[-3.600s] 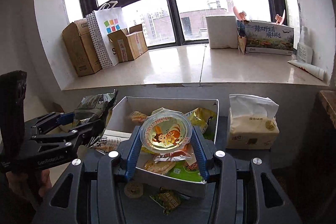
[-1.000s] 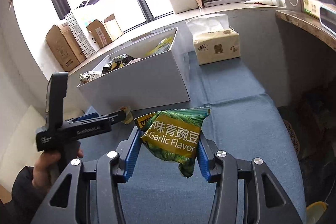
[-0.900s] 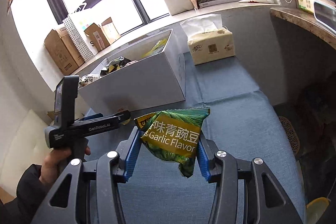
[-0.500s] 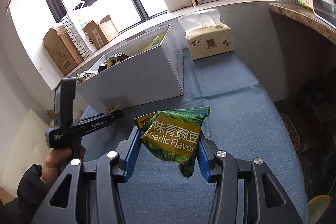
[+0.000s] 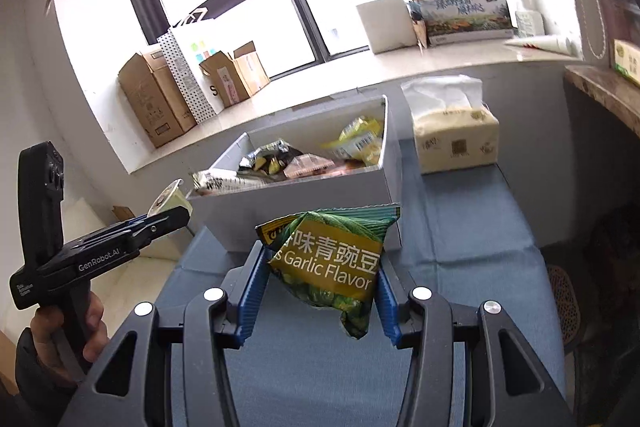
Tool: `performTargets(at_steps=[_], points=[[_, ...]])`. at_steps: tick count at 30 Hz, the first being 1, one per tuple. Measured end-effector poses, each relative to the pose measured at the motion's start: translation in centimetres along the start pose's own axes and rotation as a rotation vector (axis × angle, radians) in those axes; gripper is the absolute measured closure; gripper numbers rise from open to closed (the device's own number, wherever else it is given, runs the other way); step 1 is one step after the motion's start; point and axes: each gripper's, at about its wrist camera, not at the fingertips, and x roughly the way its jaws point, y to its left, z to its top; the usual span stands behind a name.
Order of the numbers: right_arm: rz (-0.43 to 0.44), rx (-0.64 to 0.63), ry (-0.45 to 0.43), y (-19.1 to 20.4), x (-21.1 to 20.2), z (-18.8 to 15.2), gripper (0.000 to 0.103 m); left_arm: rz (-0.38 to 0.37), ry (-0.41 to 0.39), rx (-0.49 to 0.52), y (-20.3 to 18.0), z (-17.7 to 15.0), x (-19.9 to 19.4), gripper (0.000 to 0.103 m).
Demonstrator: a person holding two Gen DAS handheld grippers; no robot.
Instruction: Organize snacks
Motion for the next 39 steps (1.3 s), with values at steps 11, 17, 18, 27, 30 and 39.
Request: performTargets(at_steps=[11, 17, 18, 27, 30, 39], points=[[0.002, -0.061, 0.055, 0.3, 9.6, 11.0, 0.049, -0.007, 0.083, 0.000, 0.8, 8.0, 8.1, 0.068], [-0.063, -0.019, 0.102, -1.6, 12.4, 11.4, 0.002, -0.021, 0.097, 0.020, 0.6, 7.2, 9.3, 0.000], [-0.051, -0.009, 0.089, -1.9, 12.1, 11.2, 0.000, -0.031, 0.093, 0.020, 0.6, 7.0, 9.0, 0.000], [-0.084, -0.028, 0.035, -1.9, 9.2, 10.5, 0.000, 0.024, -0.010, 0.080, 0.0, 7.3, 4.0, 0.000], [-0.131, -0.115, -0.015, -0.2, 7.4, 10.4, 0.000, 0.051, -0.051, 0.101, -0.6, 6.9, 1.7, 0.000], [-0.231, -0.267, -0.101, 4.4, 2.1, 9.2, 0.000, 0.082, -0.109, 0.051, -1.6, 4.0, -5.1, 0.000]])
